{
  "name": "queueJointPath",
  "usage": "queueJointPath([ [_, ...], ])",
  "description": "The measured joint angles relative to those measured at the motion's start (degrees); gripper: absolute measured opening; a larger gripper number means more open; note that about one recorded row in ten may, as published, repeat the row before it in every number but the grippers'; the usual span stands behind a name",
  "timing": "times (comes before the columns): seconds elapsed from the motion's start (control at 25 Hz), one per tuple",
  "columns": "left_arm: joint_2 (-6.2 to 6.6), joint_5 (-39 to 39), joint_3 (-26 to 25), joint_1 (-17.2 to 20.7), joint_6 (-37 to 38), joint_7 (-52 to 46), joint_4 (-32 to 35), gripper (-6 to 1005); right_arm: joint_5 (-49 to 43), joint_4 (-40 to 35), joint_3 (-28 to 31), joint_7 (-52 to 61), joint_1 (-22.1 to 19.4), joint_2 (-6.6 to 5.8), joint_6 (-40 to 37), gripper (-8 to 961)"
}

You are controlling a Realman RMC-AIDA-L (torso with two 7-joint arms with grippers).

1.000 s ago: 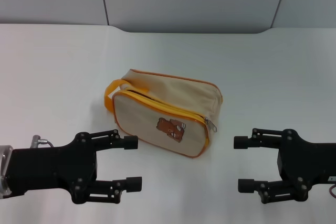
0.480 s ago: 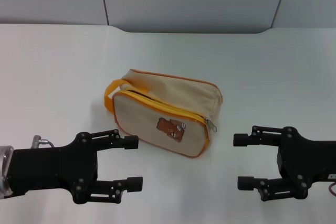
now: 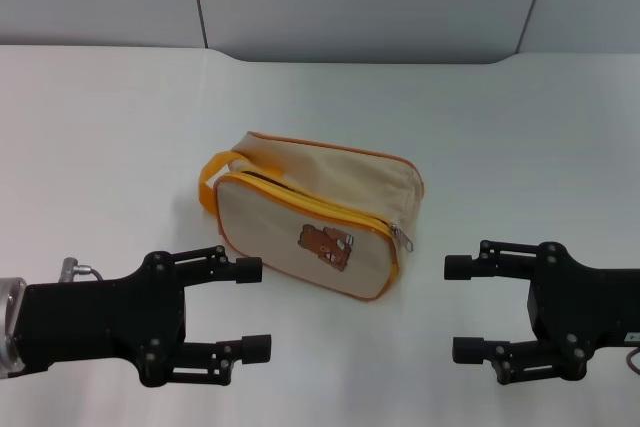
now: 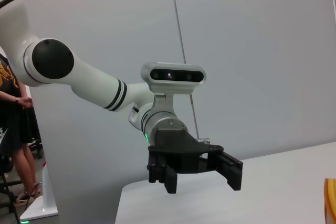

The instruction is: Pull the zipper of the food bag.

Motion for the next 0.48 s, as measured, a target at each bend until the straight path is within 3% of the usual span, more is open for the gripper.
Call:
queueJointPath([
  [0.48, 0.00, 0.0, 0.0, 0.2, 0.1, -0.2, 0.0, 824, 0.0, -0.7, -0.2, 0.0, 0.0, 0.00, -0.6, 790],
])
